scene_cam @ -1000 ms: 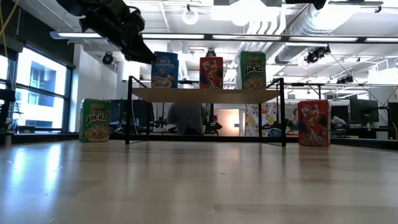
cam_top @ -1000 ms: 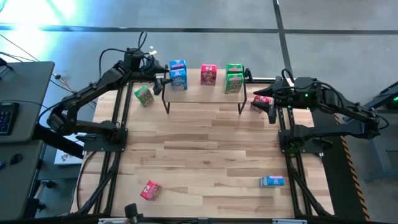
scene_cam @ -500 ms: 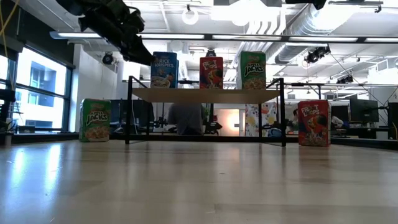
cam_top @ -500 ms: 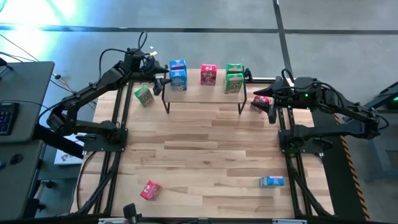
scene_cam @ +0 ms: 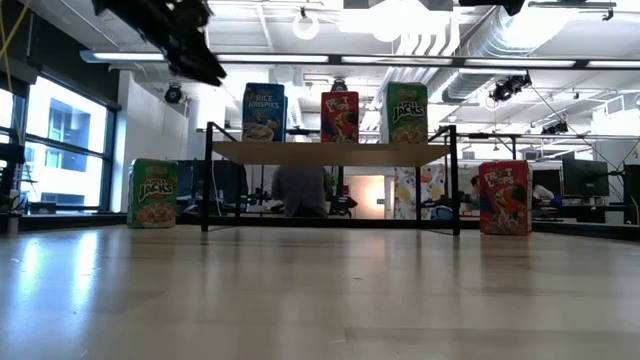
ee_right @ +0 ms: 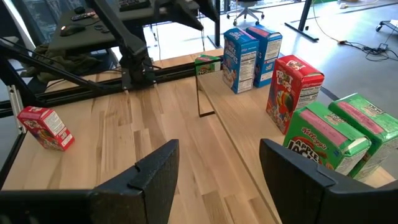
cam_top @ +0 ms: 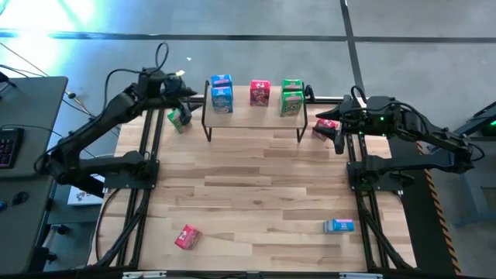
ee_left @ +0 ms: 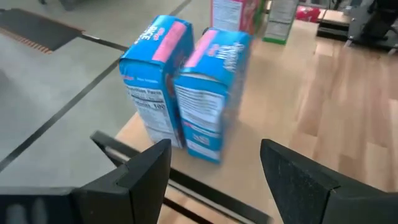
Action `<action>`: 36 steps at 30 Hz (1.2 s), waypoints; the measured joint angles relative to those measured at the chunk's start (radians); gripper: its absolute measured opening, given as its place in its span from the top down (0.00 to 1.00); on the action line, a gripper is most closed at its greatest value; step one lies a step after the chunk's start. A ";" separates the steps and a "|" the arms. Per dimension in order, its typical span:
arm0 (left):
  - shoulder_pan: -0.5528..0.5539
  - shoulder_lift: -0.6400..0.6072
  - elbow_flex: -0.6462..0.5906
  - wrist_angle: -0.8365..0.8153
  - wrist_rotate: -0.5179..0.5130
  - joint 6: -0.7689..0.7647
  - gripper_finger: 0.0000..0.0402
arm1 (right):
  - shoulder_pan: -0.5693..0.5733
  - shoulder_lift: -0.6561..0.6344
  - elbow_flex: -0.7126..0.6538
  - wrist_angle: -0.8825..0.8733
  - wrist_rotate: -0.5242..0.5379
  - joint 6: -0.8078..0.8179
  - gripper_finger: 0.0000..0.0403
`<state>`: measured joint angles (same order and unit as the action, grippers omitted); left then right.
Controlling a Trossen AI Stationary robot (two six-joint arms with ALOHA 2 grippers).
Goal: Stack cereal on shelf
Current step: Put the bottom red cereal box on the shelf aligned with the other red cereal box
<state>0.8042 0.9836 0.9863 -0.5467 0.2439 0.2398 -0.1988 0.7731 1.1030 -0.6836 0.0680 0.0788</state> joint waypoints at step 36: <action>-0.928 0.051 0.191 -0.628 -0.171 -1.431 0.40 | 0.000 0.000 0.000 0.000 0.000 0.000 0.46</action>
<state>-0.1242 1.0344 1.1778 -1.1750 0.0731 -1.1913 -0.1987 0.7734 1.1030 -0.6838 0.0681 0.0788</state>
